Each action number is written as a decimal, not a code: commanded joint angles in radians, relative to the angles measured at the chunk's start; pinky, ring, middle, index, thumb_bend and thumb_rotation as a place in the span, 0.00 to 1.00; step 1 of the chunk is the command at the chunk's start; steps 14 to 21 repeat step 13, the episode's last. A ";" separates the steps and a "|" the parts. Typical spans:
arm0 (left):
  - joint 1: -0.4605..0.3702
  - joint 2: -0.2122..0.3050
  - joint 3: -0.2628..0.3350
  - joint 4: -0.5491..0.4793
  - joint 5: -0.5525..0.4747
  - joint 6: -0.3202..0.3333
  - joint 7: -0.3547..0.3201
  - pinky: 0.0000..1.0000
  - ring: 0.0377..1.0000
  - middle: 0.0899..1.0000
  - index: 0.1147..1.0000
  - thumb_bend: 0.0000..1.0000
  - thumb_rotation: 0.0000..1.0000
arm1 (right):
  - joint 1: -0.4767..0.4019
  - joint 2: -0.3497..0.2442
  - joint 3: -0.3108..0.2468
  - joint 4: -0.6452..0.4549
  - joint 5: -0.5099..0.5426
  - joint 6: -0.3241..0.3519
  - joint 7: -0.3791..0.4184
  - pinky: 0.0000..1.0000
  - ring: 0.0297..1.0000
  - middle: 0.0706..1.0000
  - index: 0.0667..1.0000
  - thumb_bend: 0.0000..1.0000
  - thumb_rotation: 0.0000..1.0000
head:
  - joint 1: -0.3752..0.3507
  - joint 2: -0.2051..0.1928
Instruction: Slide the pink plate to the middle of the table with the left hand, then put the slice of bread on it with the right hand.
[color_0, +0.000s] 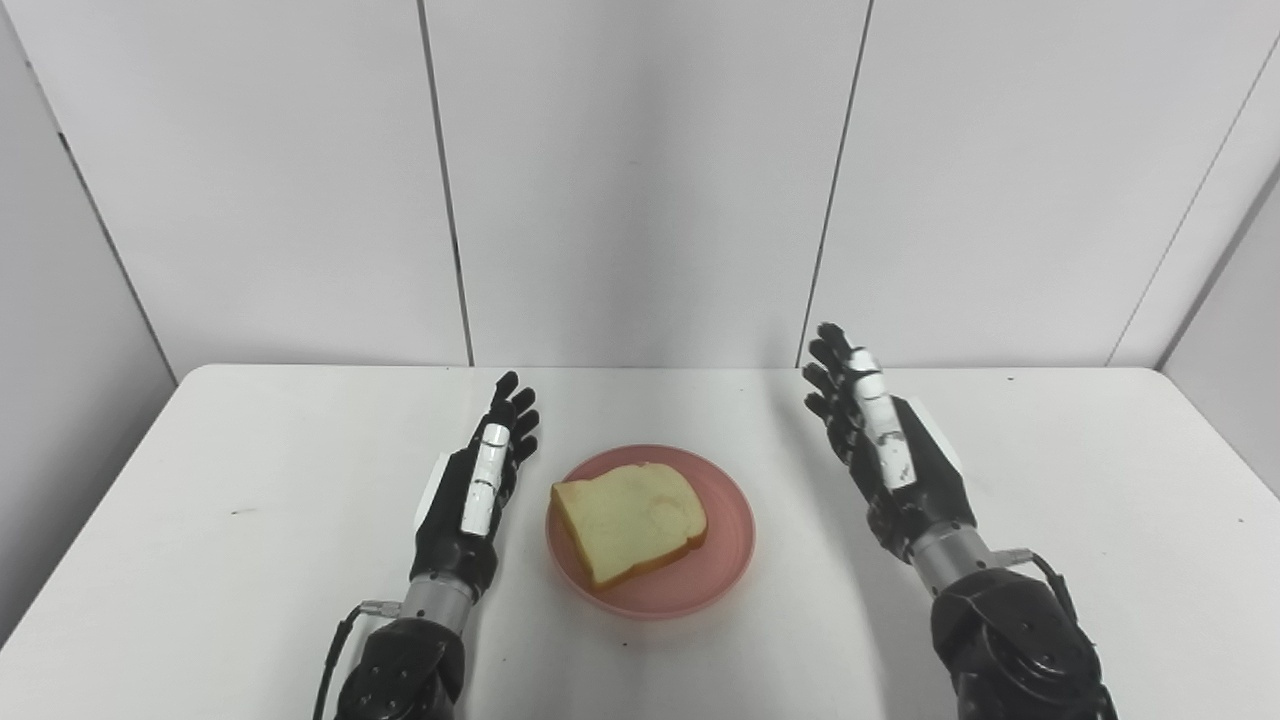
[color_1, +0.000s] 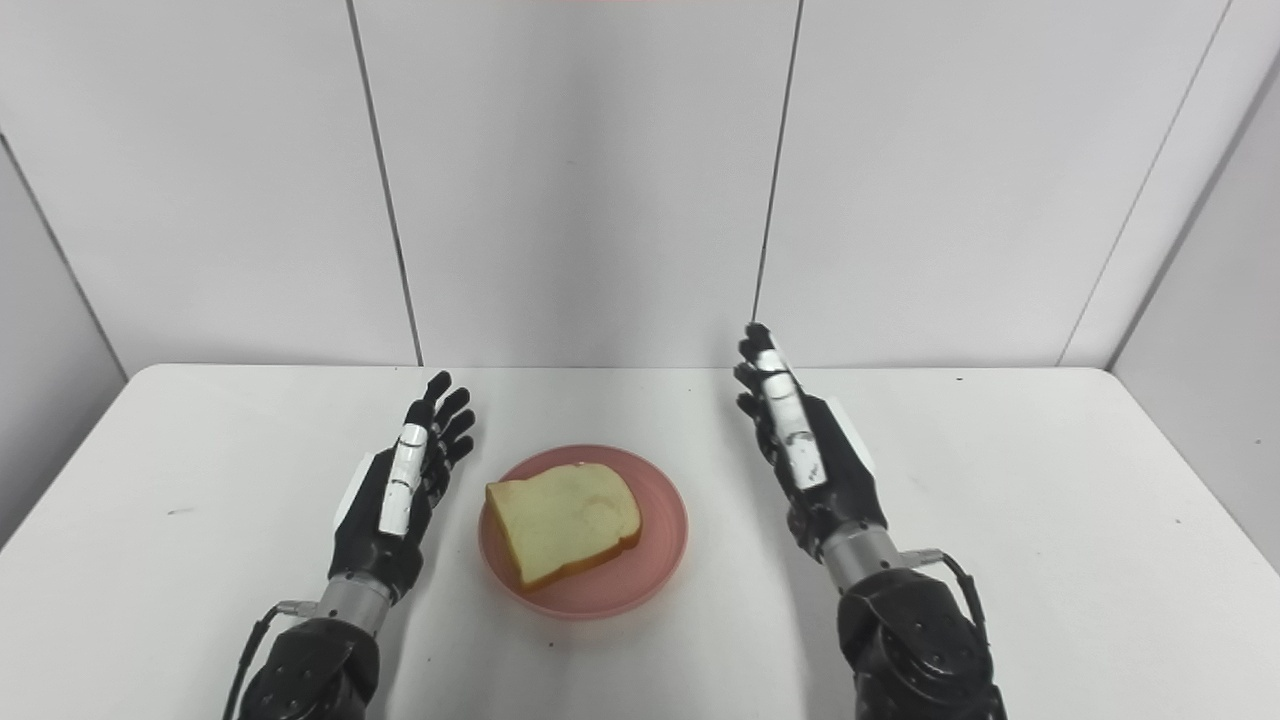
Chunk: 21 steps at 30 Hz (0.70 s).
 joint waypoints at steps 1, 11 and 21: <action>-0.026 -0.002 -0.005 -0.023 -0.001 -0.037 -0.007 0.96 0.96 0.97 0.98 0.70 1.00 | -0.010 0.002 0.011 -0.002 0.018 -0.073 -0.022 1.00 1.00 1.00 1.00 0.71 1.00 | 0.002 0.001; -0.018 -0.006 -0.015 -0.017 0.024 -0.039 0.006 0.95 0.95 0.96 0.97 0.69 1.00 | 0.008 -0.005 0.032 0.086 0.063 -0.141 -0.060 1.00 1.00 1.00 1.00 0.60 1.00 | 0.006 0.006; -0.019 -0.006 -0.015 -0.015 0.027 -0.041 0.005 0.95 0.95 0.96 0.97 0.69 1.00 | 0.008 -0.012 0.040 0.093 0.065 -0.143 -0.064 1.00 1.00 1.00 1.00 0.56 1.00 | 0.006 0.006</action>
